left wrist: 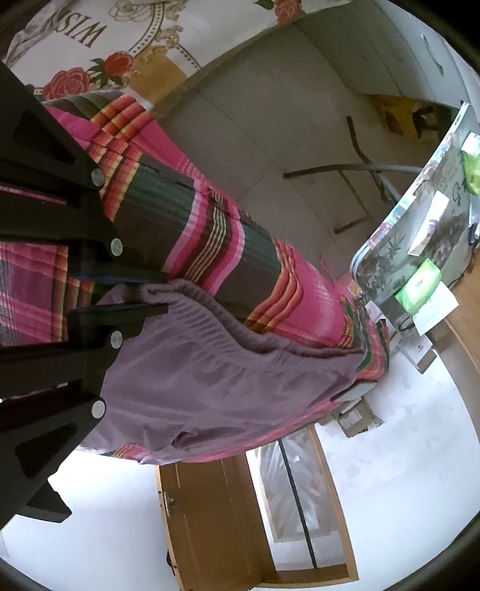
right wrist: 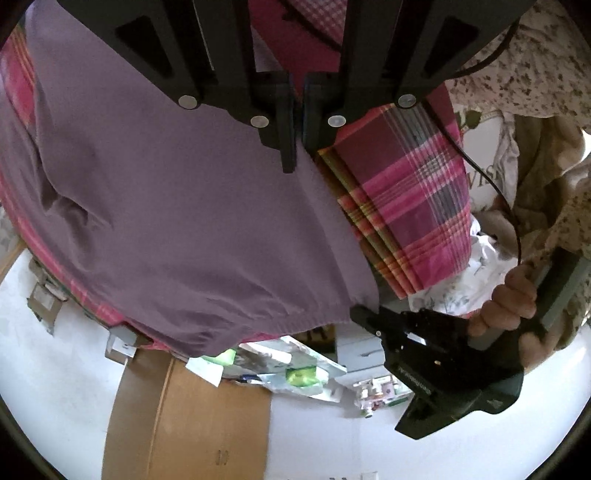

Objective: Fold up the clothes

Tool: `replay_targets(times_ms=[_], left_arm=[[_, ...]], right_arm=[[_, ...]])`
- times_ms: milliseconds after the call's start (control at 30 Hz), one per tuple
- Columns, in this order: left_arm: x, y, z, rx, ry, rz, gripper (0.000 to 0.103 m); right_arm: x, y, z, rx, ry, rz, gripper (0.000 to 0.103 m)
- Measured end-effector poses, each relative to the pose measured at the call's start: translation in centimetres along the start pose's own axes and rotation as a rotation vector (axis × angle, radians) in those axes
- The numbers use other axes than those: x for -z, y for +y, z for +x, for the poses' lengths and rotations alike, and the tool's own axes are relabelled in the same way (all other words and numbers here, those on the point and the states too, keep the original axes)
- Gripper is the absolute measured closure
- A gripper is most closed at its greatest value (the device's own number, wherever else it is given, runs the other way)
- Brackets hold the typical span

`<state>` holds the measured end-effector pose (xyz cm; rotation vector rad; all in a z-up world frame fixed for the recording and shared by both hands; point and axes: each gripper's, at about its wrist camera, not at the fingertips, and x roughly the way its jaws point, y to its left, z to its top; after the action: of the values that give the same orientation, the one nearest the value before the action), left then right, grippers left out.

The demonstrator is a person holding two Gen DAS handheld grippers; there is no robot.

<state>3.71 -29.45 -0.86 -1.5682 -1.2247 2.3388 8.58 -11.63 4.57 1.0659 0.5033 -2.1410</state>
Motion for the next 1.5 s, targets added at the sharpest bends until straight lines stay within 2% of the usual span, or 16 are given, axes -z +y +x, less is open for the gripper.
replay_targets(times_ms=[100,200,233,333,400,467,633,733,800,900,1033,1233,1333,1400,1500], left_arm=[[0.1,-0.5,-0.2,-0.023,0.001,0.023,0.091],[0.0,-0.8,-1.3,-0.076,-0.039,0.043,0.089],[-0.1,-0.9,-1.8,-0.088,-0.054,0.044,0.089],[-0.5,-1.4,-3.6,-0.105,-0.086,0.061,0.089],[-0.8,-2.5,-4.8,-0.149,-0.107,0.1,0.089],[-1.2,-4.0,-6.2,-0.16,-0.131,0.145,0.089],[-2.6,-9.4,-9.5,-0.188,-0.206,0.292,0.088],[-3.6,-12.8,-9.8,-0.2,-0.222,0.378,0.082],[-4.6,-14.6,-8.8,-0.216,-0.236,0.425,0.079],[-6.3,-16.7,-6.0,-0.241,-0.232,0.465,0.079],[-9.0,-19.0,-0.5,-0.307,-0.174,0.532,0.079],[-11.6,-21.3,7.2,-0.44,-0.113,0.698,0.079],[-13.6,-21.2,11.1,-0.461,-0.056,0.691,0.079],[-14.6,-21.2,12.9,-0.514,-0.07,0.717,0.079],[-16.1,-21.1,15.4,-0.586,-0.084,0.753,0.079]], right_arm=[[0.0,-0.3,0.0,-0.042,0.026,0.008,0.092],[-0.3,-1.2,-1.7,-0.104,0.003,0.023,0.075],[-0.5,-1.7,-2.4,-0.112,-0.005,0.033,0.072],[-1.1,-3.1,-4.7,-0.127,-0.026,0.062,0.071],[-1.8,-4.6,-6.7,-0.088,-0.051,0.077,0.071],[-2.4,-6.0,-8.6,-0.057,-0.072,0.096,0.071],[-4.9,-11.6,-16.5,0.109,-0.205,0.196,0.071],[-5.9,-14.1,-20.1,0.206,-0.265,0.217,0.064],[-6.4,-16.0,-20.9,0.278,-0.277,0.219,0.064],[-6.3,-19.4,-19.6,0.337,-0.259,0.241,0.064],[-5.6,-23.7,-14.3,0.357,-0.137,0.266,0.064],[-5.8,-29.0,-7.6,0.349,-0.072,0.27,0.064],[-6.7,-31.9,-4.6,0.315,-0.043,0.299,0.064],[-7.3,-33.7,-2.6,0.284,-0.022,0.323,0.064],[-7.7,-35.4,0.0,0.293,0.007,0.295,0.064]])
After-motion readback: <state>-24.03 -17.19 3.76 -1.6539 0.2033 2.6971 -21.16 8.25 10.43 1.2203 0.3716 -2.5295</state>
